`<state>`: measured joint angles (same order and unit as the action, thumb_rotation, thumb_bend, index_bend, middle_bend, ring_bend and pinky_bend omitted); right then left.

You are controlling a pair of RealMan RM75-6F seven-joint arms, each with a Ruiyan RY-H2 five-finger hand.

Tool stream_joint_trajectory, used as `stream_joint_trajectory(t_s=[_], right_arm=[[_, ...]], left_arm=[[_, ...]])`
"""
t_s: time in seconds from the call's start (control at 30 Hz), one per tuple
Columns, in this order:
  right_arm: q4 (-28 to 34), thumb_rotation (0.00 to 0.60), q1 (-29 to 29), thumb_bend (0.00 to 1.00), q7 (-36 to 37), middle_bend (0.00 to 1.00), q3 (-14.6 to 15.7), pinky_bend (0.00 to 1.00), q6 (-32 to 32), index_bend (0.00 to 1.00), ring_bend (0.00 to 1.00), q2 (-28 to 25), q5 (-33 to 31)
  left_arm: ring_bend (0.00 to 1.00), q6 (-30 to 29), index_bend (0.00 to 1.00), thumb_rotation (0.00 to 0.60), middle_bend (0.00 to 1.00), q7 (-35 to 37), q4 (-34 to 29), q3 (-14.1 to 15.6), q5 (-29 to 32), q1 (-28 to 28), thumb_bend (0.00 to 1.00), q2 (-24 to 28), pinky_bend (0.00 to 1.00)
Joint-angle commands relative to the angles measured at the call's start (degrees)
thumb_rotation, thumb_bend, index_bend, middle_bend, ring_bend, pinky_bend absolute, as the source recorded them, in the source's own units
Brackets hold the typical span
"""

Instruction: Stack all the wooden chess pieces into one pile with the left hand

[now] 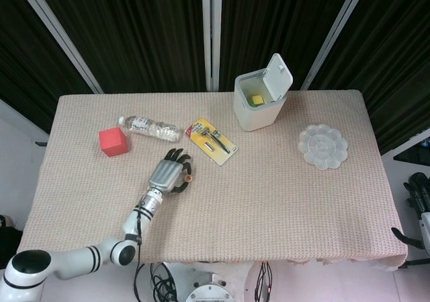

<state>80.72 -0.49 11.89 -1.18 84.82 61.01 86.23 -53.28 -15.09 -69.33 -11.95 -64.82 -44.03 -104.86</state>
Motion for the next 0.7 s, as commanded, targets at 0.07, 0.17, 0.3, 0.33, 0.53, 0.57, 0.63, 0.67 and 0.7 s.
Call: stream_joint_trajectory(t_s=[0.07, 0.17, 0.3, 0.33, 0.53, 0.57, 0.63, 0.67, 0.7], right_arm=[[0.27, 0.600, 0.16, 0.09, -0.20, 0.00, -0.06, 0.00, -0.07, 0.00, 0.00, -0.10, 0.12], [0.53, 0.600, 0.33, 0.09, -0.37, 0.00, -0.13, 0.00, -0.13, 0.00, 0.00, -0.12, 0.26], [0.79, 0.600, 0.55, 0.09, -0.25, 0.00, -0.18, 0.00, -0.33, 0.00, 0.00, -0.14, 0.34], [0.90, 0.600, 0.60, 0.09, -0.26, 0.00, -0.14, 0.00, -0.30, 0.00, 0.00, -0.14, 0.53], [1.28, 0.600, 0.49, 0.09, -0.61, 0.00, 0.12, 0.00, -0.04, 0.00, 0.00, -0.26, 0.93], [1.35, 0.600, 0.46, 0.09, -0.62, 0.00, 0.11, 0.00, 0.05, 0.00, 0.00, -0.32, 0.93], [1.51, 0.600, 0.35, 0.09, -0.71, 0.00, 0.09, 0.00, 0.33, 0.00, 0.00, -0.40, 0.96], [1.62, 0.600, 0.28, 0.09, -0.85, 0.00, 0.10, 0.00, 0.47, 0.00, 0.00, -0.42, 0.99], [1.70, 0.600, 0.24, 0.09, -1.00, 0.00, 0.12, 0.00, 0.51, 0.00, 0.00, -0.42, 0.97]], left_arm=[[0.00, -2.57, 0.50, 0.600, 0.17, -2.15, -5.53, -0.29, -0.78, 0.75, 0.34, 3.35, 0.00], [0.00, -5.41, 0.50, 0.600, 0.18, -5.40, -11.46, -0.60, -0.17, 2.03, 0.34, 6.99, 0.00], [0.00, -8.55, 0.50, 0.600, 0.18, -9.99, -20.02, -0.42, 2.77, 4.51, 0.34, 12.69, 0.00], [0.00, -9.03, 0.50, 0.600, 0.19, -11.18, -22.70, 0.00, 3.98, 5.35, 0.34, 14.74, 0.00], [0.00, -9.69, 0.51, 0.600, 0.19, -12.30, -32.20, 3.67, 7.61, 9.23, 0.34, 22.77, 0.00], [0.00, -9.86, 0.51, 0.600, 0.19, -11.85, -32.66, 4.12, 7.40, 9.67, 0.34, 23.26, 0.00], [0.00, -10.11, 0.51, 0.600, 0.19, -11.08, -32.83, 5.01, 6.63, 10.34, 0.34, 23.70, 0.00], [0.00, -10.05, 0.51, 0.600, 0.19, -10.60, -32.56, 5.57, 6.12, 10.62, 0.34, 23.69, 0.00], [0.00, -9.85, 0.51, 0.600, 0.19, -10.26, -32.19, 5.95, 5.84, 10.75, 0.34, 23.57, 0.00]])
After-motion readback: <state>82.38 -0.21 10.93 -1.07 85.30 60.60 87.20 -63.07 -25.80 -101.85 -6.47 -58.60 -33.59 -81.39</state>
